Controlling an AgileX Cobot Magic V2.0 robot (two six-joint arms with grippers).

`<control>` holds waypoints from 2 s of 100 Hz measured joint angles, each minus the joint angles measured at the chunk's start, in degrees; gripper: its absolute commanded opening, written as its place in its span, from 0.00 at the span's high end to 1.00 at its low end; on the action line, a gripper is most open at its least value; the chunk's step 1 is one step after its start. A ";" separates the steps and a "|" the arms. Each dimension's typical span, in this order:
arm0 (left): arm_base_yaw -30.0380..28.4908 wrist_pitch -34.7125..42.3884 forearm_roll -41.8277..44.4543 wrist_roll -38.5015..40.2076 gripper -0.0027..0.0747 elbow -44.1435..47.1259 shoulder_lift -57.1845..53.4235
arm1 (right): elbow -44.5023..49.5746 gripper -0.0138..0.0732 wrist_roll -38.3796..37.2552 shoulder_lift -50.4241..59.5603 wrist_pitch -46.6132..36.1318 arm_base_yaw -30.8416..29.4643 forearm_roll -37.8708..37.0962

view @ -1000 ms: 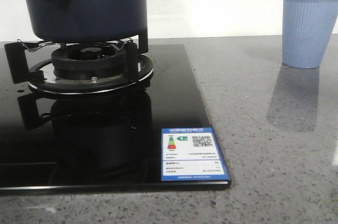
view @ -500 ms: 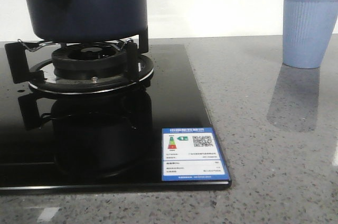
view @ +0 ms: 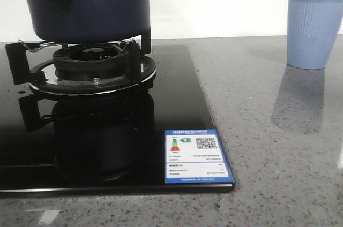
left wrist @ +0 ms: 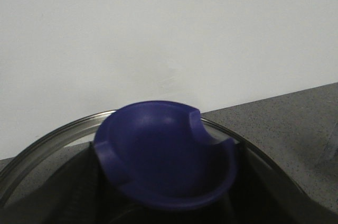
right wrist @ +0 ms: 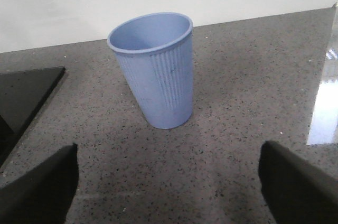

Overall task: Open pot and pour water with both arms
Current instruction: 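Lower the glass lid back onto the pot with the left gripper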

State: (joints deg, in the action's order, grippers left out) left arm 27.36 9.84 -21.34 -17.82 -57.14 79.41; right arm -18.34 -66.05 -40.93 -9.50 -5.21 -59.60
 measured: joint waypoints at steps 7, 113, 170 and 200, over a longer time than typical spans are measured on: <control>0.00 0.00 0.00 0.00 0.49 0.00 -0.71 | 0.00 0.15 0.00 0.00 0.00 0.00 0.00; 2.30 -2.08 0.09 0.00 0.49 0.00 -0.74 | 0.00 0.15 -0.10 0.00 0.00 0.00 -0.21; 1.02 -4.28 1.60 0.00 0.49 0.00 -0.95 | 0.00 0.15 -0.10 0.00 0.00 0.00 -0.34; 0.76 -5.41 1.87 0.00 0.29 0.00 -0.95 | 0.00 0.15 -0.10 0.00 -0.10 0.00 -0.34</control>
State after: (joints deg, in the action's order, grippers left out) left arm 28.12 4.43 -19.48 -17.82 -57.14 78.46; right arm -18.34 -66.14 -40.93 -9.60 -5.21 -59.94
